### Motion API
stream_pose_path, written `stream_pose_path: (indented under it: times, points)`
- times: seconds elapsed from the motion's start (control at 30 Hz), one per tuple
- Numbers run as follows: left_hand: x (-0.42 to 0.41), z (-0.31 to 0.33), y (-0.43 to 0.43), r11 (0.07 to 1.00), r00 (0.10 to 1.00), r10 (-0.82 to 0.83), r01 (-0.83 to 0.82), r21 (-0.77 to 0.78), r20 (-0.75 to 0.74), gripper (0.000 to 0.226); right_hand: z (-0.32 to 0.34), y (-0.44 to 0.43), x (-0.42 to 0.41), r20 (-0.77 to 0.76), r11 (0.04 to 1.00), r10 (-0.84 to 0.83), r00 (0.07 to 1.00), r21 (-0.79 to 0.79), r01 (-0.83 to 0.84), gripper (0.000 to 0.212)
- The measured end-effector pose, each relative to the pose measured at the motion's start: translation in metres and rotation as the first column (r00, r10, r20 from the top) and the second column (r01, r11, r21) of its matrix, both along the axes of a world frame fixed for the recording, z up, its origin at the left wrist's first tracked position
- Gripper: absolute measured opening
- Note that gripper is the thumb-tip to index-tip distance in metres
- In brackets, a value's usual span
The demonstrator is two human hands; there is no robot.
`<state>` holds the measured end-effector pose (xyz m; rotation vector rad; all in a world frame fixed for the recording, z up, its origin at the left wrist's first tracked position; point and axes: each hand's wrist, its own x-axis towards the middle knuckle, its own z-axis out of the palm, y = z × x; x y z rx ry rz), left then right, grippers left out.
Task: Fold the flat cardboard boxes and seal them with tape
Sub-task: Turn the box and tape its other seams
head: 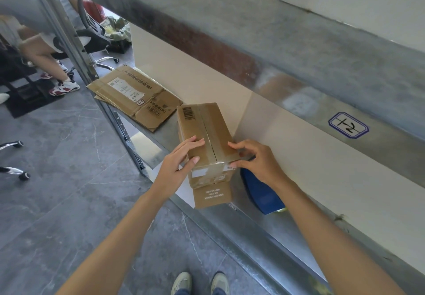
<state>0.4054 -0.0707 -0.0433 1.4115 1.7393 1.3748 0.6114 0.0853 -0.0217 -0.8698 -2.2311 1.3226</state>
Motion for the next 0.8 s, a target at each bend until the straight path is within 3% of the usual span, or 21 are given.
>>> stream_pose_path:
  times: [0.1, 0.17, 0.27, 0.63, 0.8]
  points:
    - [-0.004, 0.006, -0.001, 0.997, 0.996, -0.054, 0.057, -0.045, 0.066, 0.042, 0.002, 0.001, 0.0, 0.0, 1.0, 0.016, 1.0, -0.002, -0.016, 0.055]
    - [-0.011, 0.012, -0.002, 0.988, 0.987, -0.12, 0.129, -0.085, 0.106, 0.059, 0.005, 0.005, 0.0, 0.033, 0.999, 0.039, 0.999, -0.009, -0.039, 0.06]
    - [-0.017, 0.015, 0.0, 0.98, 0.986, -0.164, 0.167, -0.105, 0.036, 0.074, 0.007, 0.006, -0.001, 0.056, 0.999, 0.043, 0.998, 0.013, -0.044, 0.061]
    - [-0.009, 0.005, -0.001, 0.994, 0.985, -0.102, 0.097, -0.039, -0.141, 0.068, 0.005, -0.01, -0.01, 0.143, 0.973, -0.04, 0.989, 0.229, 0.006, 0.062]
    - [-0.003, -0.002, 0.0, 0.999, 0.993, -0.038, 0.039, 0.0, -0.115, 0.066, -0.001, -0.016, -0.013, 0.129, 0.952, -0.08, 0.988, 0.304, 0.038, 0.055]
